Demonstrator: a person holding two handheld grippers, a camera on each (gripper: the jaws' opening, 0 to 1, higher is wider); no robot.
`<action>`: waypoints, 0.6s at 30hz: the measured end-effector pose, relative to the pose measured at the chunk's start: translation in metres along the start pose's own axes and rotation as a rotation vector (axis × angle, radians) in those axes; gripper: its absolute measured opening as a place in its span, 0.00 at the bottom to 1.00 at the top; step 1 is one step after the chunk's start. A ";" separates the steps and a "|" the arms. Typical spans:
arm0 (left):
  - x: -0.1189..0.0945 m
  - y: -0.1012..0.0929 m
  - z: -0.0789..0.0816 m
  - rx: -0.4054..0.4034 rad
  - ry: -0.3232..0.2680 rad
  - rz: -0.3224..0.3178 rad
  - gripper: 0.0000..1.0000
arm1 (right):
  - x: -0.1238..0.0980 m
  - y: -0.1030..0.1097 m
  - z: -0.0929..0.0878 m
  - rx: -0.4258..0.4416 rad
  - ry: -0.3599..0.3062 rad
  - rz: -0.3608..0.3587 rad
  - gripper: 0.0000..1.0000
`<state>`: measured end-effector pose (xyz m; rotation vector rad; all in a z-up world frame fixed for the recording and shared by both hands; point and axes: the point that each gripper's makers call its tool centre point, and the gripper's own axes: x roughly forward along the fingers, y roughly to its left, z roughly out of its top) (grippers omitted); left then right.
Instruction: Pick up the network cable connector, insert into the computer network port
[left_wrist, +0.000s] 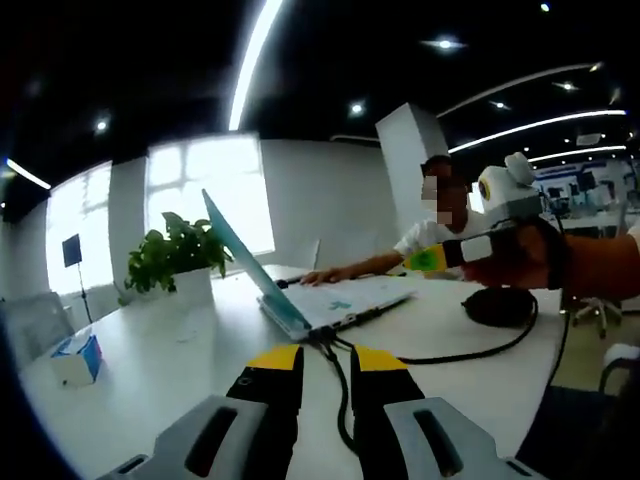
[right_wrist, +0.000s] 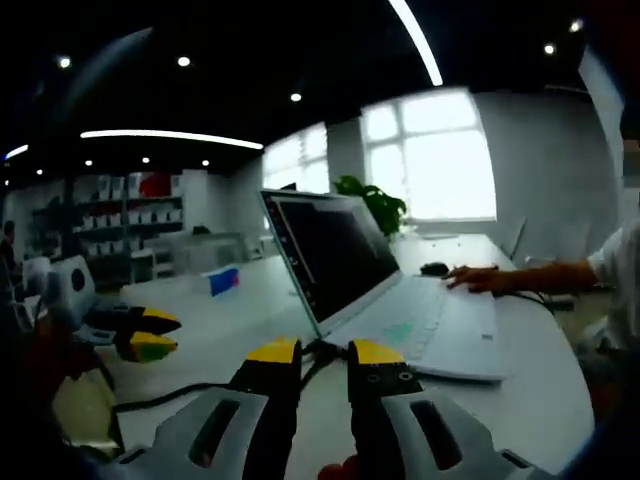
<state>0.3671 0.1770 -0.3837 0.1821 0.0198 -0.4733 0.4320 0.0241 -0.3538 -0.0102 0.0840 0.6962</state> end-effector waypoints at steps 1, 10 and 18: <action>0.001 0.000 0.002 0.003 -0.010 0.001 0.20 | -0.004 -0.002 0.001 -0.004 -0.003 0.002 0.19; 0.004 -0.006 0.011 0.012 -0.028 -0.004 0.23 | -0.039 -0.025 0.011 -0.038 -0.036 -0.022 0.19; 0.001 -0.005 0.016 0.032 -0.028 0.013 0.23 | -0.070 -0.037 0.013 -0.036 -0.063 -0.046 0.19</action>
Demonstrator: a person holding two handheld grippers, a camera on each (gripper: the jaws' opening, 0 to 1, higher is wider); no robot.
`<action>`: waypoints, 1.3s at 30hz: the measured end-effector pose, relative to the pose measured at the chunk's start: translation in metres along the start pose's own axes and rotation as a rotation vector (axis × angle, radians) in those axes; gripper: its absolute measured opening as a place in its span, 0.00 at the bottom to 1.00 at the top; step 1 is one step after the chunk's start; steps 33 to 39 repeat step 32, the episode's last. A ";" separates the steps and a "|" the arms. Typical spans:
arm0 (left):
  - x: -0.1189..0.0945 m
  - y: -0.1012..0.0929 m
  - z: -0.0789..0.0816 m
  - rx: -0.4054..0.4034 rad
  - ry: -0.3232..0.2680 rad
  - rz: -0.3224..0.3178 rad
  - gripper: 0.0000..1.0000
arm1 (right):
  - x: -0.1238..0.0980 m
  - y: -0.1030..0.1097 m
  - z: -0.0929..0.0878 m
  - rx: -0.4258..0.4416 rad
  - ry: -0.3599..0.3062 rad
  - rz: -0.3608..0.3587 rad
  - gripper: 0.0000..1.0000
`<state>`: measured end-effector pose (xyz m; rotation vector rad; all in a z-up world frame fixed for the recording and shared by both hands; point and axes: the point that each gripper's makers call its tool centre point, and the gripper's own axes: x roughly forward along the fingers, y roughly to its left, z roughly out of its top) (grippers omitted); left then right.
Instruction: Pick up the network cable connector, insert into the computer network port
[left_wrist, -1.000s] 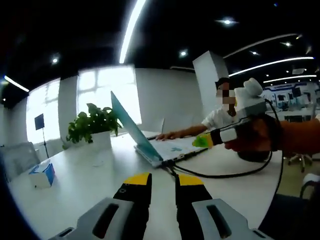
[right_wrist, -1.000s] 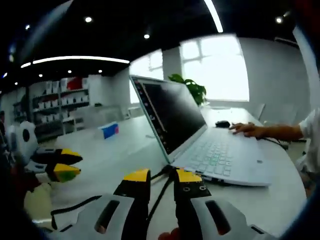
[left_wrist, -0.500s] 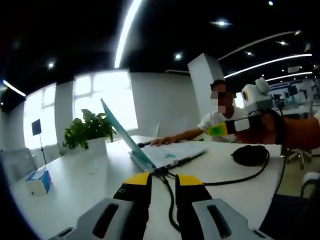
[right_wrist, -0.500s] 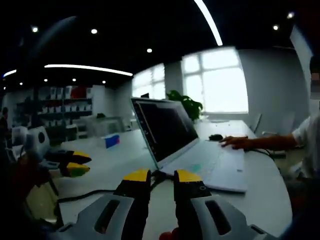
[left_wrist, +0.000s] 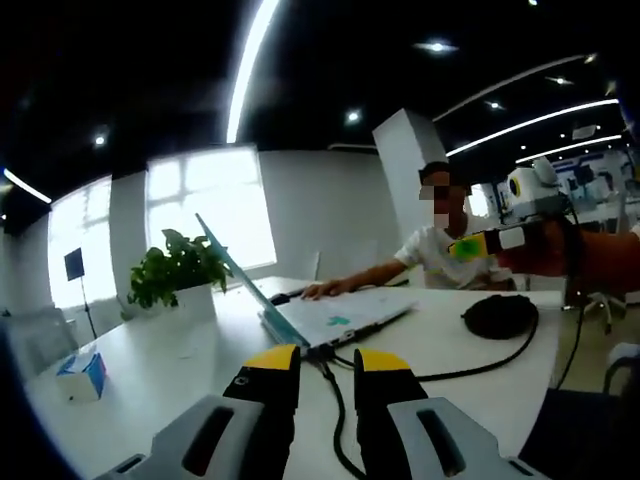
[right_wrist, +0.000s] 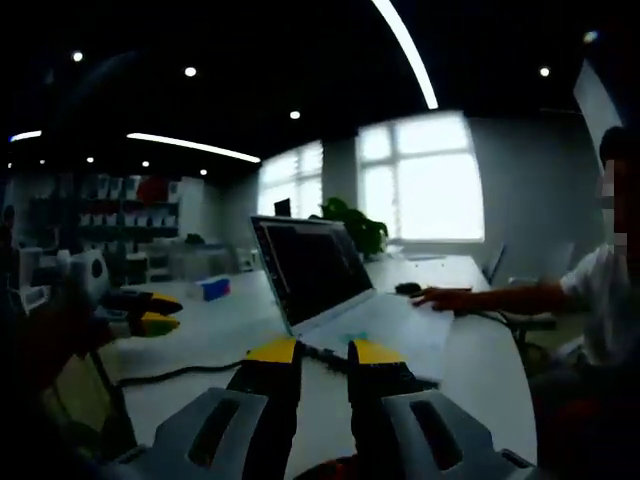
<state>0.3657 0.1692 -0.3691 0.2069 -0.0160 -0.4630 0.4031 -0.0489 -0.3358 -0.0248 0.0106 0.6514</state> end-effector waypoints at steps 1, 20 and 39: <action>0.000 0.000 0.000 0.000 0.000 0.001 0.23 | -0.005 -0.003 0.000 -0.006 0.000 -0.010 0.19; -0.008 0.006 -0.006 -0.010 0.021 0.026 0.23 | -0.068 -0.043 -0.001 0.010 -0.035 -0.101 0.19; -0.008 0.005 -0.004 -0.014 0.016 0.023 0.23 | -0.068 -0.041 -0.001 0.010 -0.032 -0.095 0.19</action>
